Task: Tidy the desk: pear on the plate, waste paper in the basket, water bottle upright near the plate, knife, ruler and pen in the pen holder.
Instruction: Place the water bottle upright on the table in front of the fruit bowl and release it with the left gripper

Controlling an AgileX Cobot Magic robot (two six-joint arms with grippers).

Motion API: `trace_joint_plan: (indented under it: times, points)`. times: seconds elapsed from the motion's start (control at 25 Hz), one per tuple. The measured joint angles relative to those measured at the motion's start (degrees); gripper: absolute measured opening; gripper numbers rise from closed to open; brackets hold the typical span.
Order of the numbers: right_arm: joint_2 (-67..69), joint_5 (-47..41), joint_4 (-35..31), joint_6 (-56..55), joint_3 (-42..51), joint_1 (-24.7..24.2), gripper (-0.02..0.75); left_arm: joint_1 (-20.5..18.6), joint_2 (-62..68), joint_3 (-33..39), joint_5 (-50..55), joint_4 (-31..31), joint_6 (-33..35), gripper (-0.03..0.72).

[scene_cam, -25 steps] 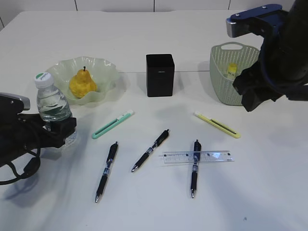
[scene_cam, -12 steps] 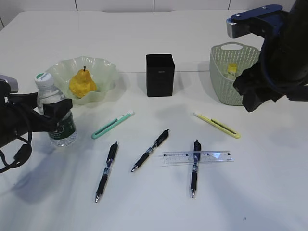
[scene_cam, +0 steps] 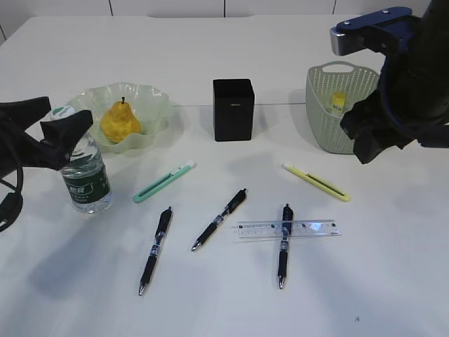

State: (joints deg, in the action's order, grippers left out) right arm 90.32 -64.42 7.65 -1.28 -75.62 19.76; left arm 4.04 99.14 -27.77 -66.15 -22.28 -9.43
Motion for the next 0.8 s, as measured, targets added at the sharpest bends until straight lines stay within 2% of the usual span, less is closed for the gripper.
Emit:
trace_joint_plan:
  times: [0.44, 0.64, 0.8]
  points:
    - [0.00, 0.00, 0.00, 0.00, 0.00, 0.00, 0.428, 0.00, -8.67, 0.21, 0.00, 0.62, 0.21, 0.591]
    - [0.00, 0.00, 0.00, 0.00, 0.00, 0.00, 0.428, -2.25, -10.35, 0.21, 0.00, 9.08, -0.04, 0.591]
    - [0.00, 0.00, 0.00, 0.00, 0.00, 0.00, 0.428, -5.82, -10.35, 0.23, 1.35, 12.61, -0.96, 0.591]
